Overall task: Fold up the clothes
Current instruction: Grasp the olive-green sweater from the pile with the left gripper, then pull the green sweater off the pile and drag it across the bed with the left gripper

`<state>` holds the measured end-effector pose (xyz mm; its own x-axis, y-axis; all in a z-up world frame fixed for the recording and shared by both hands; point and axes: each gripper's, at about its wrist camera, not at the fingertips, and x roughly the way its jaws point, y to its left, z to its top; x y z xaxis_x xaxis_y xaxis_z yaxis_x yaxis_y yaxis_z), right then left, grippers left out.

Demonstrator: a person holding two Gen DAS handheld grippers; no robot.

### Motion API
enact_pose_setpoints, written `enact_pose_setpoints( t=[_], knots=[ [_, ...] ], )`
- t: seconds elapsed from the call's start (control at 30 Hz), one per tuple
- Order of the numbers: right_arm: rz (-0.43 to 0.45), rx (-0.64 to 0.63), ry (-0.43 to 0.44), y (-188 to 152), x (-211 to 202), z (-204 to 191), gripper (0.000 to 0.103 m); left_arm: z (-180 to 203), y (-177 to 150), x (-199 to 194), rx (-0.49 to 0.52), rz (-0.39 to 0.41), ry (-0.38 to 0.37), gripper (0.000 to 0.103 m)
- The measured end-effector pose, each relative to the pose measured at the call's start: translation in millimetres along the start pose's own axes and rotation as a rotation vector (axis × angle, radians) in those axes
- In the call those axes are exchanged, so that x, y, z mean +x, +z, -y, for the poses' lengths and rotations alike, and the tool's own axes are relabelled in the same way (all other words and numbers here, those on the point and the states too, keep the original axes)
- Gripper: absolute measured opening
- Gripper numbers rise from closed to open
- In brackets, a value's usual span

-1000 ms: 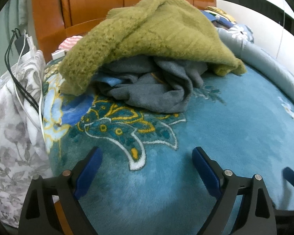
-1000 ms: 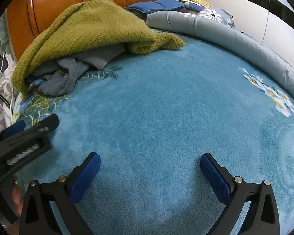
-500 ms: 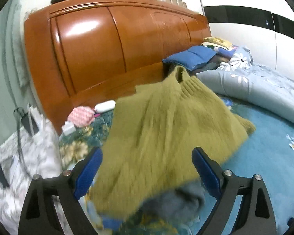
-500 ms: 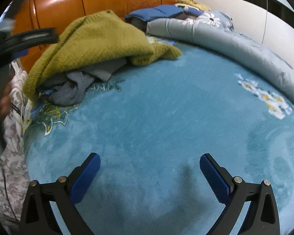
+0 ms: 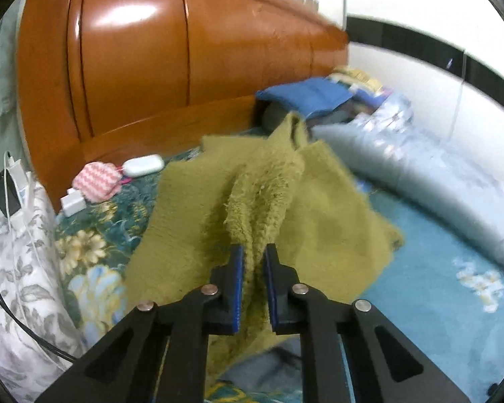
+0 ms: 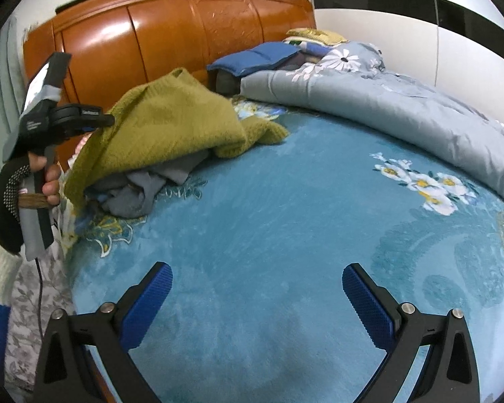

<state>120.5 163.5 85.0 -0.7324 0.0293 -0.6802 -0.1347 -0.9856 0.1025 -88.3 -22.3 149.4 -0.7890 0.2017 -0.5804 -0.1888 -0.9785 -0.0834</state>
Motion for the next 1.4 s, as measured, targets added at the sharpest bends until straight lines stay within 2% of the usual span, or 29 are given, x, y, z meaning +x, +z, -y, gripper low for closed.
enact_pose_setpoints(
  t=[0.13, 0.23, 0.33, 0.47, 0.57, 0.77, 0.87, 0.97, 1.2, 1.23, 1.3, 1.4],
  knots=[
    [0.031, 0.034, -0.027, -4.4, -21.9, 24.7, 0.103, 33.1, 4.2, -31.2, 0.029, 0.021, -0.114, 0.012],
    [0.061, 0.103, -0.038, -10.5, -43.4, 52.1, 0.103, 80.8, -3.6, -56.4, 0.081, 0.029, -0.221, 0.012],
    [0.106, 0.165, -0.05, -19.5, -71.3, 82.2, 0.103, 134.2, -23.3, -69.7, 0.15, 0.005, -0.292, 0.012],
    [0.146, 0.205, -0.115, -41.2, -110.0, 120.9, 0.103, 208.5, -67.9, -78.1, 0.222, -0.069, -0.396, 0.012],
    [0.163, 0.263, -0.166, -66.3, -139.0, 155.4, 0.103, 250.4, -100.1, -86.0, 0.27, -0.105, -0.437, 0.011],
    [0.175, 0.38, -0.275, -118.8, -188.4, 218.4, 0.103, 330.5, -160.9, -115.9, 0.392, -0.187, -0.596, 0.011],
    [0.191, 0.422, -0.323, -141.4, -213.8, 243.8, 0.103, 370.6, -181.0, -141.8, 0.442, -0.207, -0.713, 0.011],
    [0.198, 0.464, -0.41, -163.9, -238.6, 270.5, 0.103, 399.5, -194.1, -168.0, 0.472, -0.23, -0.827, 0.011],
    [0.252, 0.669, -0.565, -213.0, -302.7, 334.9, 0.103, 462.9, -227.8, -246.7, 0.564, -0.28, -1.117, 0.011],
    [0.257, 0.685, -0.585, -217.7, -310.3, 339.5, 0.103, 470.5, -234.4, -257.4, 0.596, -0.279, -1.143, 0.011],
    [0.265, 0.717, -0.626, -227.2, -325.5, 348.5, 0.103, 485.7, -252.4, -267.5, 0.664, -0.293, -1.137, 0.012],
    [0.269, 0.753, -0.652, -237.7, -340.0, 354.4, 0.103, 490.3, -269.8, -258.4, 0.69, -0.354, -1.124, 0.013]
  ],
)
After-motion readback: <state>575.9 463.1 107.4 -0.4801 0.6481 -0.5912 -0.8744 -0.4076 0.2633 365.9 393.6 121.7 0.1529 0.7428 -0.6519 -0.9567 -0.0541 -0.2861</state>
